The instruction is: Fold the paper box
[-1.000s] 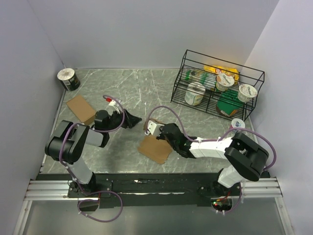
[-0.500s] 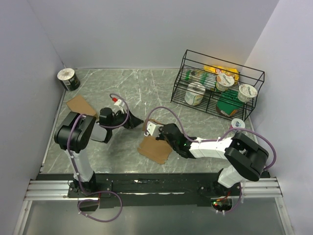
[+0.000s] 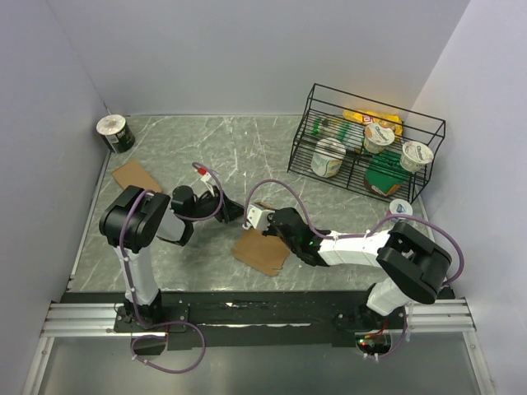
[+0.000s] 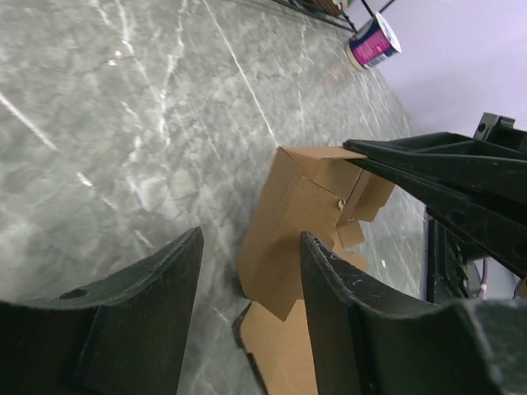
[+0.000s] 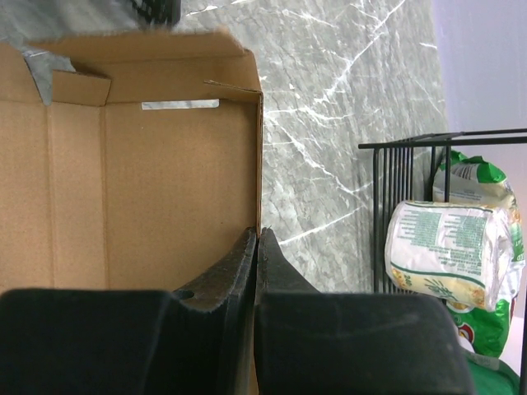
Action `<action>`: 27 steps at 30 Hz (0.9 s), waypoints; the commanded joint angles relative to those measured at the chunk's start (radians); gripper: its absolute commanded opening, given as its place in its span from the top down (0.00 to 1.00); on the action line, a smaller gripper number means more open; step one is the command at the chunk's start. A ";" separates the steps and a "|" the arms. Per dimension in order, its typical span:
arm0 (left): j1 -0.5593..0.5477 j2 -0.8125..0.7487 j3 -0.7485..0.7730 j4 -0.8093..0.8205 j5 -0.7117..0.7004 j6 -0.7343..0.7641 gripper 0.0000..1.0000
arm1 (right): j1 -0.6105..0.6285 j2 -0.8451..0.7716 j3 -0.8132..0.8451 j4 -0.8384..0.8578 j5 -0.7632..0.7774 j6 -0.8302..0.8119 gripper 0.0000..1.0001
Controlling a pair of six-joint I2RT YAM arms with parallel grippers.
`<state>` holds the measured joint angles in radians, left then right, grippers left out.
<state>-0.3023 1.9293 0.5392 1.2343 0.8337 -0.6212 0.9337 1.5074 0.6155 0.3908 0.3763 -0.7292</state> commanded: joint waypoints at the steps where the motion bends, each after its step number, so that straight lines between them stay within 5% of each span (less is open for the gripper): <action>1: -0.034 0.002 0.030 0.018 0.013 0.043 0.44 | 0.007 0.002 0.021 0.031 -0.004 -0.003 1.00; 27: -0.159 -0.101 -0.002 -0.082 -0.249 0.238 0.51 | 0.040 -0.003 0.013 0.048 0.032 -0.016 1.00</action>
<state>-0.4427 1.8782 0.5602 1.1389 0.6659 -0.4553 0.9409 1.5154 0.6155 0.3817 0.4057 -0.7349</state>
